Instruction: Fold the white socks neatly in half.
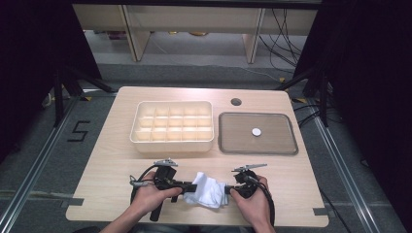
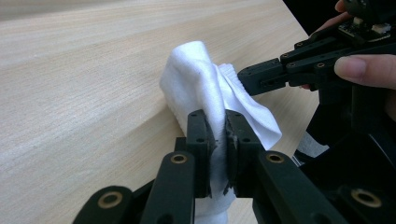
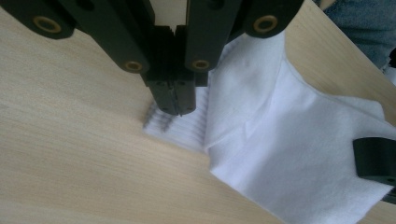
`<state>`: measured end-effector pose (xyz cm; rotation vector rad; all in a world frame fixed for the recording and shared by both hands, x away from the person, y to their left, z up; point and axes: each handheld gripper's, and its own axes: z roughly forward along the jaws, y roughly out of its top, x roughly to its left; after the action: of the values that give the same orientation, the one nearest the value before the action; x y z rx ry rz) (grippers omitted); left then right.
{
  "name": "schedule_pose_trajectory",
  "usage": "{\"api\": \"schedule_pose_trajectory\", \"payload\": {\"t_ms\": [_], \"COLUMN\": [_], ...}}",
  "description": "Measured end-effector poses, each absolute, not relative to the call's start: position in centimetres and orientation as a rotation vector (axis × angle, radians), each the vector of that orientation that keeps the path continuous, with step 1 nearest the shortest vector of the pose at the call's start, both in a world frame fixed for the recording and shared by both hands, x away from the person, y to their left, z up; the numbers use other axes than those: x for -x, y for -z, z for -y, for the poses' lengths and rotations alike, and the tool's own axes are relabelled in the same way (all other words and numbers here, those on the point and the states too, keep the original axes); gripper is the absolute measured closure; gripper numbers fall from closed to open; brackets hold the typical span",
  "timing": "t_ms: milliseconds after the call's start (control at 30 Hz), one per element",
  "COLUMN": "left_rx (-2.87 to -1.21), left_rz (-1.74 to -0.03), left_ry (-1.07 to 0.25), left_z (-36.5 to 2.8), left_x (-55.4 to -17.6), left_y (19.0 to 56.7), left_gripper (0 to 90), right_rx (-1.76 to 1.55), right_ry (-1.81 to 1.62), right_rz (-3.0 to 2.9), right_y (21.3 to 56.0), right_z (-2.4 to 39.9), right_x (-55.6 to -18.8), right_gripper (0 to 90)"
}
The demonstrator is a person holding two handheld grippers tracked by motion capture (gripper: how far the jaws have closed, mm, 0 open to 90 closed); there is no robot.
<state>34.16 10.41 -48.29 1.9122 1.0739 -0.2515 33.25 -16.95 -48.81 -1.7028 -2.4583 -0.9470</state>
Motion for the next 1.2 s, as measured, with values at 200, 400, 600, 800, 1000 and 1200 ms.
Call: {"api": "schedule_pose_trajectory", "payload": {"t_ms": [200,400,600,800,1000,1200], "left_rx": [-1.917,-1.917,-1.909,-1.91,-1.914,-1.92], "left_rz": [-1.072,-1.065,-1.074,-1.065,-1.066,-1.053], "left_ry": [0.242,0.25,0.235,0.249,0.236,0.245], "left_z": [-10.3,-10.4,-10.3,-10.2,-10.1,-10.0], "left_x": [-34.2,-34.3,-34.4,-34.4,-34.4,-34.5], "left_y": [48.2,48.2,48.1,48.0,48.0,47.9], "left_gripper": [81.1,81.2,81.2,81.3,81.3,81.3], "right_rx": [1.689,1.714,1.663,1.669,1.678,1.667], "right_ry": [0.936,0.922,0.945,0.938,0.93,0.941], "right_rz": [2.48,2.475,2.52,2.514,2.493,2.508], "right_y": [48.7,48.7,48.9,49.0,48.9,49.0], "right_z": [16.7,16.4,16.3,16.2,16.0,15.7], "right_x": [-33.3,-33.3,-33.3,-33.3,-33.2,-33.1], "right_gripper": [90.0,90.0,90.0,90.0,90.0,90.0]}}
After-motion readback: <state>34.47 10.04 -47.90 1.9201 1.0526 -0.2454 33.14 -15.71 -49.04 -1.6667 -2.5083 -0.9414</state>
